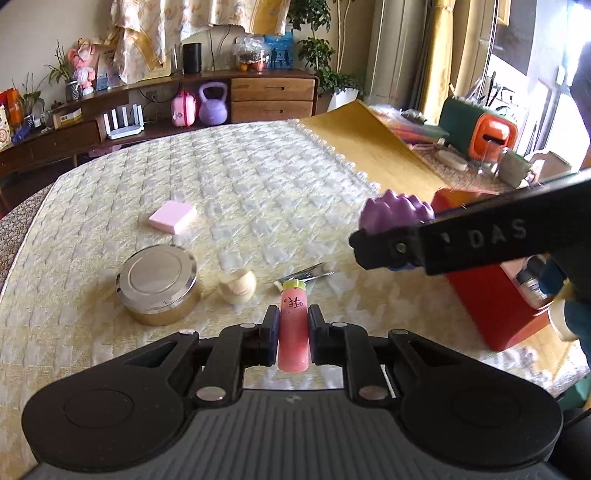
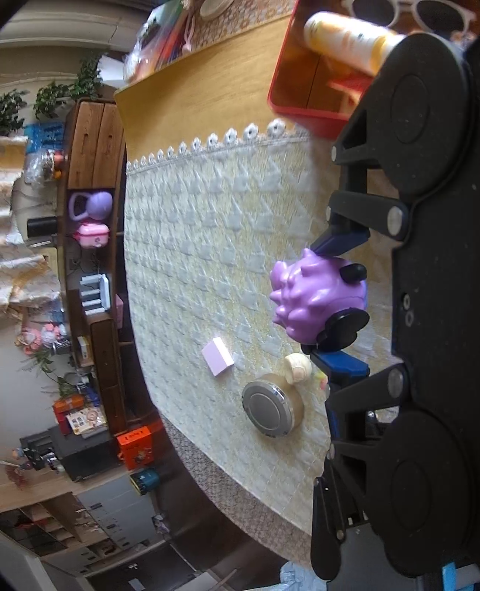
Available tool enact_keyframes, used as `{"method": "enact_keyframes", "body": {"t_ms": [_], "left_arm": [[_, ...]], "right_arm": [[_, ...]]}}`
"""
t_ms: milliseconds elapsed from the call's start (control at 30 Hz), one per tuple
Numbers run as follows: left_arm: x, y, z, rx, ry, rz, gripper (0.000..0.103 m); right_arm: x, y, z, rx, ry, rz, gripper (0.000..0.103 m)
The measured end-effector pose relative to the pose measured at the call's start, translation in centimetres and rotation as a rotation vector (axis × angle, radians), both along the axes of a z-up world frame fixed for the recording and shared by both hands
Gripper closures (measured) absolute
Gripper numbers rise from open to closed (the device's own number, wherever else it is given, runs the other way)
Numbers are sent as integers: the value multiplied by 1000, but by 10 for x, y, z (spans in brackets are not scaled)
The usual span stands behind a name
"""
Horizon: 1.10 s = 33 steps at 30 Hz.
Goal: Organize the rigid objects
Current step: 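Grasp the pink tube with the left gripper while the right gripper grasps the purple spiky toy, then carry the pink tube with the left tool while the right tool carries the spiky toy to the tin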
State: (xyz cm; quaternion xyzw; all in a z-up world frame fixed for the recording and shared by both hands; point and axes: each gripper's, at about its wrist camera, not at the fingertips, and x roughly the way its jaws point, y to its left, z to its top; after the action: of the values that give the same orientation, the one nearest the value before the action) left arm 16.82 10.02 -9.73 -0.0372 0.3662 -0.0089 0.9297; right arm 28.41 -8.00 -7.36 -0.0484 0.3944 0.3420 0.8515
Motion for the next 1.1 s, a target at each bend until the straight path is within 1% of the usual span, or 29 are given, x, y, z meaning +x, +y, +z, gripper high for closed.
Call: {"method": "enact_keyframes", "body": {"t_ms": [300,567,867,1000,1033,1100], "left_arm": [[-6,-27,28,-45,-8,-33,87],[-7,-56,47,-21,-38,-75,87],[3,-91,53,-6,-38,-127,87],[14,-113,49,37,-32,-164,87],[19,-118,45,55,-21,-166,87],[27,-127,41,63,-1,-175,87]], "right_arm": [[-18,-41,24,41,-34,-60,49],[-29,-90,36,69,-53,-117,49],[-32,-145,28,49,-51,-189,49],[-34,-160,20,38,-45,-204,49],[-35,-164,18,35,-46,-209,49],[-34,-172,15,33,-44,-218,49]]}}
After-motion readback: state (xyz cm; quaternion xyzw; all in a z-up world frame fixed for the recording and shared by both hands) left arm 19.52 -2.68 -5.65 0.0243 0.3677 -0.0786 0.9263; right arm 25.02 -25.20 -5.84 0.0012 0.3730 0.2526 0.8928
